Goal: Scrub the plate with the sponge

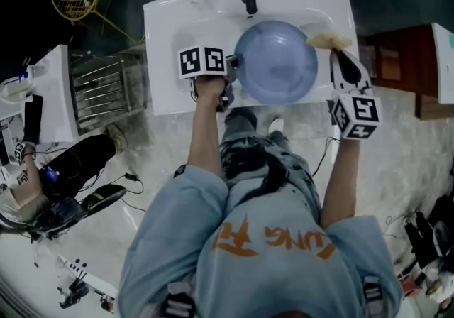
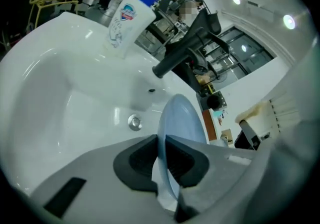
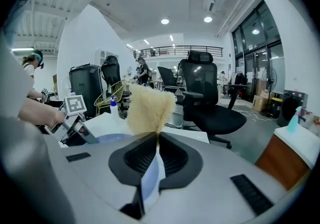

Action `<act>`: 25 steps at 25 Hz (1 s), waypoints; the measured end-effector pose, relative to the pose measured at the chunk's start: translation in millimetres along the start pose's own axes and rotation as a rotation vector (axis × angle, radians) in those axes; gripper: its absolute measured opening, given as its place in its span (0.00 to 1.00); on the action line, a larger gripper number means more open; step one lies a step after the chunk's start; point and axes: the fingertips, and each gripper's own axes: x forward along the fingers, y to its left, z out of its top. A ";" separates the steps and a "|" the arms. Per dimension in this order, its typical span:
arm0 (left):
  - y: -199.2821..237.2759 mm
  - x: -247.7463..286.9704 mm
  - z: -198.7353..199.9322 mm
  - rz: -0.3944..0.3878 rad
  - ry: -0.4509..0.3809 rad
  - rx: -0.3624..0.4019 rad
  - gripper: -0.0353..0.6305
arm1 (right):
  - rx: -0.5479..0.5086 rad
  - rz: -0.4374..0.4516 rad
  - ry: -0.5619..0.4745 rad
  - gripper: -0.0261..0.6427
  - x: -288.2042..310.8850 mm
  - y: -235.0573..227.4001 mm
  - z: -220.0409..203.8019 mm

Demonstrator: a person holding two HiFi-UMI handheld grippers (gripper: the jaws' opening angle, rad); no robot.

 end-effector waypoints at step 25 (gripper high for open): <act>-210.6 -62.2 103.7 -0.222 -0.429 0.359 0.09 | 0.071 -0.202 -0.212 0.07 -68.0 -87.1 127.0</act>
